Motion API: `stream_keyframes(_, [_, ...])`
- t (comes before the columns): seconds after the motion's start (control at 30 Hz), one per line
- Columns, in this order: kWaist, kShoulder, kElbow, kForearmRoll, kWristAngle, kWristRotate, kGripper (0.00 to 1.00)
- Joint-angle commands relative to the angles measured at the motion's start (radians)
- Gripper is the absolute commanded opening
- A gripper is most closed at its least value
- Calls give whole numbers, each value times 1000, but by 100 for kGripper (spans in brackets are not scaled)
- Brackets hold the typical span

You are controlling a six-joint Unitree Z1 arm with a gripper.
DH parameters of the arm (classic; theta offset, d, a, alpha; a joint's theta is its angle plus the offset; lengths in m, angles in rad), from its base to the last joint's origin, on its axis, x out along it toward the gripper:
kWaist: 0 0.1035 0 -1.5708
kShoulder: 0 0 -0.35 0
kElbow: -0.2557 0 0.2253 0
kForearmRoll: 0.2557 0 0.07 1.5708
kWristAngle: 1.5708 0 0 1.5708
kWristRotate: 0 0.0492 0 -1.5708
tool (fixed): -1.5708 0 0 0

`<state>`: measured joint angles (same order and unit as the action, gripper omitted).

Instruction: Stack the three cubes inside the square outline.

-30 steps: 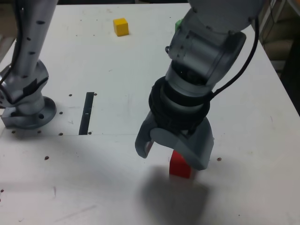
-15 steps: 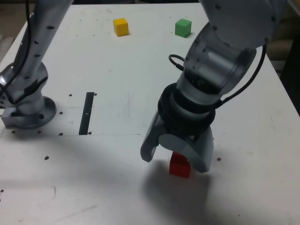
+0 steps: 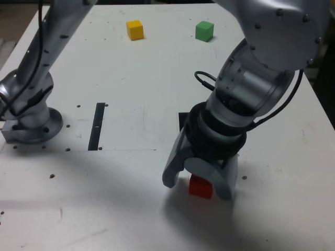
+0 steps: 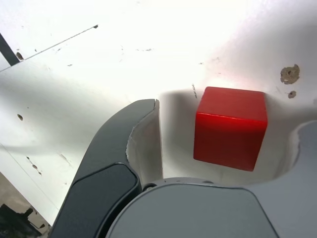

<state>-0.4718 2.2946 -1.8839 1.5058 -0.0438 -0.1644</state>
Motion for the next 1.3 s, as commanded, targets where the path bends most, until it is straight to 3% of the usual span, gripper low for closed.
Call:
stream_keyframes(0.0, [2,11,-5,2,-5,1,78])
stream_keyframes(0.2, [2,27,-14,1,-7,-1,55])
stream_keyframes(0.43, [2,31,-16,-4,5,1,39])
stream_keyframes(0.93, [2,24,-14,-16,12,13,38])
stream_keyframes(1.27, [53,-45,10,-5,30,13,38])
